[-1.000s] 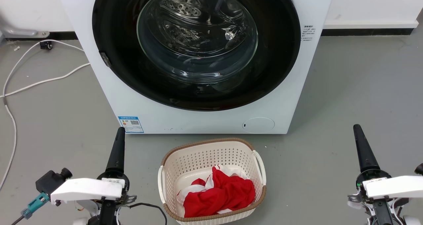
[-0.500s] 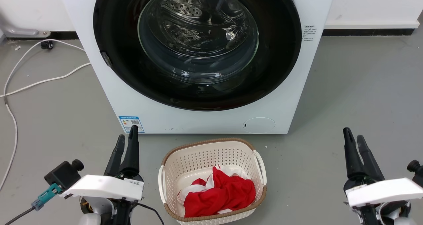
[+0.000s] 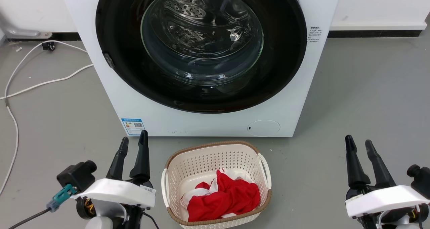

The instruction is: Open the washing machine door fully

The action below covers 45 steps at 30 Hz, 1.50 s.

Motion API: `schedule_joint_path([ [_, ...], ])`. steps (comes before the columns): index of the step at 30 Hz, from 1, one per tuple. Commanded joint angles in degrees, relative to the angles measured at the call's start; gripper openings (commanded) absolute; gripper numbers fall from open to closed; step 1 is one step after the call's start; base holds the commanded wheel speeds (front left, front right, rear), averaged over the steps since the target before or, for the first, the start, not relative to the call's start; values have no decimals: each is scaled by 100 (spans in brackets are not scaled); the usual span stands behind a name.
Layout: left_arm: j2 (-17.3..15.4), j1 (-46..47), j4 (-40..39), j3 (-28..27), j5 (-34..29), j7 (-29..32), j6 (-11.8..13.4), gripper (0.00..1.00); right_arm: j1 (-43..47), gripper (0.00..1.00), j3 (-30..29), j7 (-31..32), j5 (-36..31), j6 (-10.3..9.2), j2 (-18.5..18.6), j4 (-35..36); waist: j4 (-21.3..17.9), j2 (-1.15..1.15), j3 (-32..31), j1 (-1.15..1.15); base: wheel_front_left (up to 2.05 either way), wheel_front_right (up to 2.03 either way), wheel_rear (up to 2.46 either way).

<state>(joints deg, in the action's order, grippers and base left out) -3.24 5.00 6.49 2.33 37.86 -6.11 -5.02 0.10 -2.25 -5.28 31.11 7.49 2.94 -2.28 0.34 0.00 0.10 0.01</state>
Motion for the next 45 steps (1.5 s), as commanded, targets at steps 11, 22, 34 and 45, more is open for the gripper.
schedule_joint_path([
  [11,-144,101,-31,242,-963,-221,175,100,44,100,18,-58,-987,0,3,175,6,0,4,0,0,0,0],
  [22,-238,133,-15,417,-1628,-380,345,100,92,100,42,-33,-1721,0,0,257,7,0,16,0,0,0,0],
  [34,-274,144,-19,544,-2149,-531,445,100,159,100,72,-56,-2300,0,-2,336,17,0,12,0,0,0,0],
  [45,-301,115,-76,608,-2640,-659,540,100,209,100,120,-122,-2732,-1,-5,385,21,0,9,0,0,0,0],
])
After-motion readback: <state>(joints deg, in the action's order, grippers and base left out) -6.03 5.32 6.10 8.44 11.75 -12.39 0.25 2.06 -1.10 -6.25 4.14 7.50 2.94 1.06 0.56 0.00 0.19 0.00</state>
